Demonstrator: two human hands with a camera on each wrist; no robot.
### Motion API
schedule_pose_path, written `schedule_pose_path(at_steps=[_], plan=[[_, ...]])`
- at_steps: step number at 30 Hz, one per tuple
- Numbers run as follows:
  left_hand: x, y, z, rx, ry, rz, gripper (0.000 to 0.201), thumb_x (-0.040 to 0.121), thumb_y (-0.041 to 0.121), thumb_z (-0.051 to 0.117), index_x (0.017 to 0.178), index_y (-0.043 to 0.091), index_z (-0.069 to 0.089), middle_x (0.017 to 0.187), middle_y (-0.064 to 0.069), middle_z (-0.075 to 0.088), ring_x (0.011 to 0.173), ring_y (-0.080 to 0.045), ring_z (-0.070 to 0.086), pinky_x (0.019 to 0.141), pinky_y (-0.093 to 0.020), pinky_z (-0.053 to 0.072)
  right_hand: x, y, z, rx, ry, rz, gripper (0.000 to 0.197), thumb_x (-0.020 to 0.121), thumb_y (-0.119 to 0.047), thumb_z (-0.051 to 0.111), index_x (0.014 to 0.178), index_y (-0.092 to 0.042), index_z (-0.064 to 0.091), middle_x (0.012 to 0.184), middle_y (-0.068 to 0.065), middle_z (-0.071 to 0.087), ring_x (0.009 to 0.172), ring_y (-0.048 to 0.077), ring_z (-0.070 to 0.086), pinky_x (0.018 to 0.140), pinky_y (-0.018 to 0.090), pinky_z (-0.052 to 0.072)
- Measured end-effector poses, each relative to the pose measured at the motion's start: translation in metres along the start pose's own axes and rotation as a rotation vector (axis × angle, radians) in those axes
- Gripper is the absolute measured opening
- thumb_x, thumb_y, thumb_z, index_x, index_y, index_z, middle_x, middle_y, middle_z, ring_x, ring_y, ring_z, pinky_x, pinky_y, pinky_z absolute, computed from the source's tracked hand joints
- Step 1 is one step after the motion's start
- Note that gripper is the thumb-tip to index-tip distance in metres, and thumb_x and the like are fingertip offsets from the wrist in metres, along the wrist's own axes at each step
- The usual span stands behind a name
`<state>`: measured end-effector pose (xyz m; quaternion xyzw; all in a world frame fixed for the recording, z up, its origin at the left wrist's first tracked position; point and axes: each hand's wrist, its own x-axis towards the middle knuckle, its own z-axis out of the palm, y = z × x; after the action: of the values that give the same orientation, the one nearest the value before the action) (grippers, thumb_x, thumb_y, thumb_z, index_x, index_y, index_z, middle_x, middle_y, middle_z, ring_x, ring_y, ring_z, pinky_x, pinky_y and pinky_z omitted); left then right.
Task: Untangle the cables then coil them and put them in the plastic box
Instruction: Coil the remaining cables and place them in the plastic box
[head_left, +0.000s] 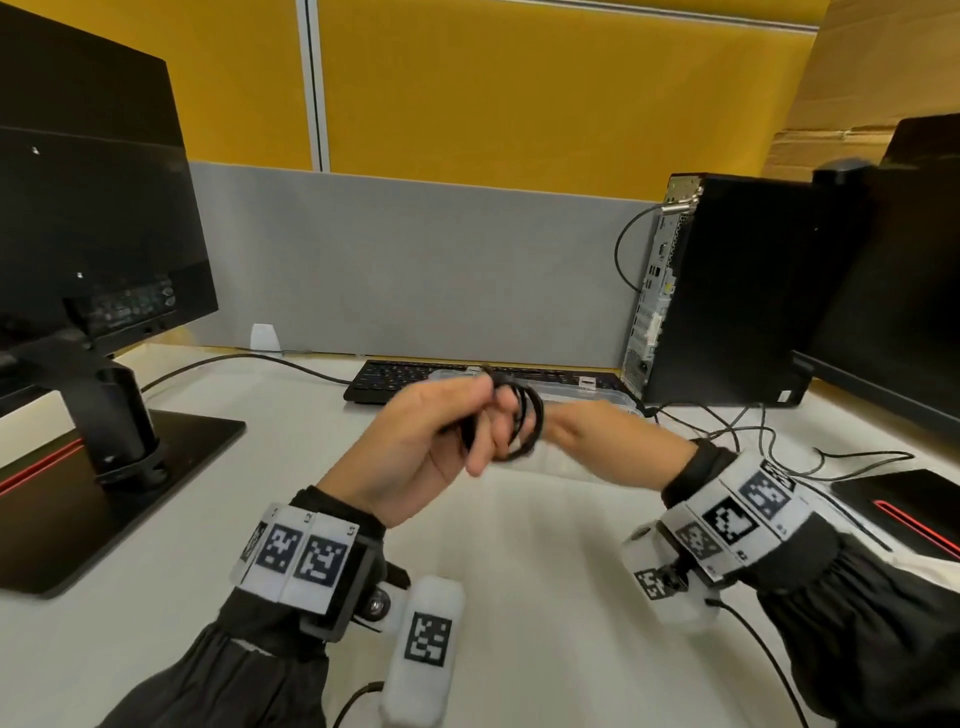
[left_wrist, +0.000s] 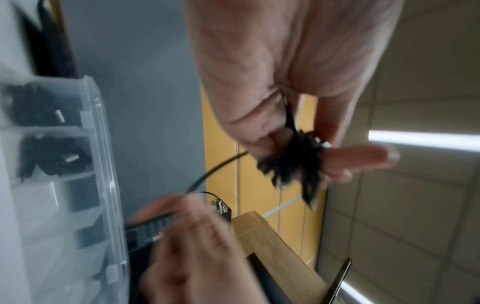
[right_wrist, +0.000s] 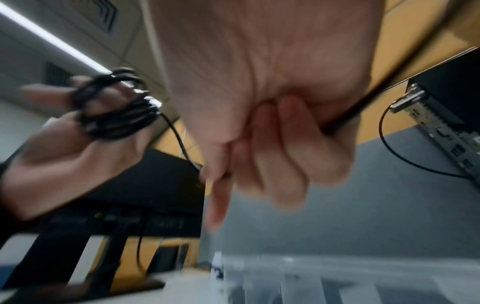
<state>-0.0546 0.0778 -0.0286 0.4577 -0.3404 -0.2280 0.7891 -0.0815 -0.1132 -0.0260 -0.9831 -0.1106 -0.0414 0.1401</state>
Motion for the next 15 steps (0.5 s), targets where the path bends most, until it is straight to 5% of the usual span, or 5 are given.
schedule_pose_path(at_steps=[3, 6, 8, 11, 15], plan=[[0.008, 0.003, -0.007, -0.283, 0.189, 0.147, 0.031, 0.089, 0.018, 0.043, 0.093, -0.002, 0.067, 0.076, -0.008, 0.065, 0.069, -0.012, 0.063, 0.073, -0.02, 0.053, -0.012, -0.01, 0.01, -0.02, -0.24, -0.026, 0.035, 0.1, -0.04, 0.03, 0.098, -0.023, 0.06, 0.075, -0.02, 0.049, 0.072, -0.001, 0.047, 0.073, 0.024, 0.036], [0.014, -0.006, -0.011, 0.041, 0.334, 0.161, 0.04, 0.099, 0.027, 0.036, 0.096, 0.005, 0.07, 0.09, -0.003, 0.073, 0.1, -0.006, 0.064, 0.093, -0.025, 0.044, -0.027, -0.033, 0.002, -0.16, -0.074, -0.158, 0.031, 0.098, -0.045, 0.03, 0.087, -0.03, 0.055, 0.059, -0.015, 0.043, 0.058, -0.001, 0.044, 0.06, 0.019, 0.035], [0.013, -0.01, -0.008, 0.343, 0.327, 0.136, 0.044, 0.092, 0.045, 0.043, 0.09, 0.011, 0.072, 0.091, 0.004, 0.074, 0.098, 0.004, 0.062, 0.094, -0.025, 0.041, -0.031, -0.043, -0.012, -0.237, 0.215, -0.228, 0.027, 0.097, -0.049, 0.033, 0.084, -0.033, 0.051, 0.055, -0.014, 0.045, 0.052, 0.001, 0.044, 0.051, 0.017, 0.032], [0.01, -0.013, -0.008, 0.603, 0.146, 0.108, 0.047, 0.086, 0.054, 0.052, 0.071, 0.013, 0.068, 0.078, -0.003, 0.071, 0.09, -0.01, 0.064, 0.087, -0.024, 0.043, -0.026, -0.04, -0.033, -0.283, 0.616, -0.194, 0.033, 0.091, -0.055, 0.035, 0.086, -0.031, 0.057, 0.062, -0.01, 0.058, 0.059, 0.014, 0.056, 0.045, 0.024, 0.033], [0.004, -0.005, -0.002, 0.281, 0.046, 0.081, 0.026, 0.088, 0.025, 0.053, 0.073, 0.007, 0.066, 0.053, -0.005, 0.057, 0.054, -0.01, 0.053, 0.063, -0.016, 0.046, -0.01, -0.028, -0.031, -0.245, 0.553, -0.075, 0.033, 0.094, -0.051, 0.033, 0.092, -0.029, 0.057, 0.065, -0.011, 0.051, 0.068, 0.021, 0.057, 0.057, 0.035, 0.046]])
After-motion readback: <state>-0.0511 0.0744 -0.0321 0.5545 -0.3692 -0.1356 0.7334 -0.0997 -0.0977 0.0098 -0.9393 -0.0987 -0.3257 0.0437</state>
